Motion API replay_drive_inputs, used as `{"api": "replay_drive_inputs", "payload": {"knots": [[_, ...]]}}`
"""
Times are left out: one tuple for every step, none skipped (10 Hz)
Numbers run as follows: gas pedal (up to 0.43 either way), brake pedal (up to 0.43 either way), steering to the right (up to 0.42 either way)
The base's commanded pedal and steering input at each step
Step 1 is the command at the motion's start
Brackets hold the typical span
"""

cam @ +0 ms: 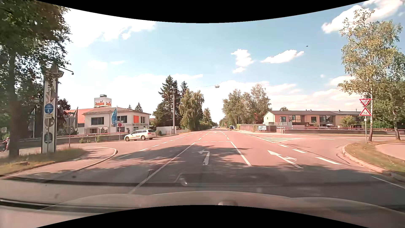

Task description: Follow the waypoints while adhering to traffic rules and regulations

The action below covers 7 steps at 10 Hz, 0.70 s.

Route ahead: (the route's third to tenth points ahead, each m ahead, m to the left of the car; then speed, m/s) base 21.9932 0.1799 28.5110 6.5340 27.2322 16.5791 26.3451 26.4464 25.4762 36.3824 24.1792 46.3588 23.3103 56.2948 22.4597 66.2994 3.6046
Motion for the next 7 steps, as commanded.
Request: {"api": "replay_drive_inputs", "payload": {"knots": [[0.0,0.037,0.015],[0.0,0.043,0.014],[0.0,0.043,0.013],[0.0,0.043,0.012],[0.0,0.043,0.012],[0.0,0.043,0.011],[0.0,0.043,0.01]]}}
